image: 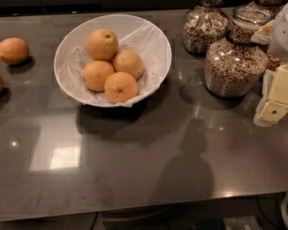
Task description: Pick orange from white bowl
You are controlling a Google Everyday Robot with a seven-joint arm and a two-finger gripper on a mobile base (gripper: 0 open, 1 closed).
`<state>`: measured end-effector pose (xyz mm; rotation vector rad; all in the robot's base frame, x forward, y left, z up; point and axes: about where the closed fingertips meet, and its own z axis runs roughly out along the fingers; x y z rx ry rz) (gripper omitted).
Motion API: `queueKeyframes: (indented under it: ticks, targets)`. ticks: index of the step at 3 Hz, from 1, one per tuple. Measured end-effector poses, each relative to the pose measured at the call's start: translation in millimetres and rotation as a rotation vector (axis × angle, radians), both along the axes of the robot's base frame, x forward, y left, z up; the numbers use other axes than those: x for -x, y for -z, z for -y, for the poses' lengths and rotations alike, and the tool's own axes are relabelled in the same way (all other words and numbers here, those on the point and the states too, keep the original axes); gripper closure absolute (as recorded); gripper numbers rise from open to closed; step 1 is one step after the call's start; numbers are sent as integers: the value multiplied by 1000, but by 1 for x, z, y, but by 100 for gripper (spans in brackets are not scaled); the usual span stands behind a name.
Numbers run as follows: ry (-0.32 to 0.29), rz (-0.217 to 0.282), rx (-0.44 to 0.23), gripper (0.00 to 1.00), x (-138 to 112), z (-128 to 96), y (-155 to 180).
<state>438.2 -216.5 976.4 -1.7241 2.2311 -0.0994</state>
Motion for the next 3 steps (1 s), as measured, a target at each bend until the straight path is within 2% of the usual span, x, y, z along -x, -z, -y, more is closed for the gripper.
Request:
queueKeyframes:
  ticks: [1, 2, 3]
  targets:
    - [-1, 0, 0, 0, 0, 0, 0]
    - [-56, 2, -33, 0, -24, -34, 13]
    - [-163, 41, -77, 0, -43, -81, 10]
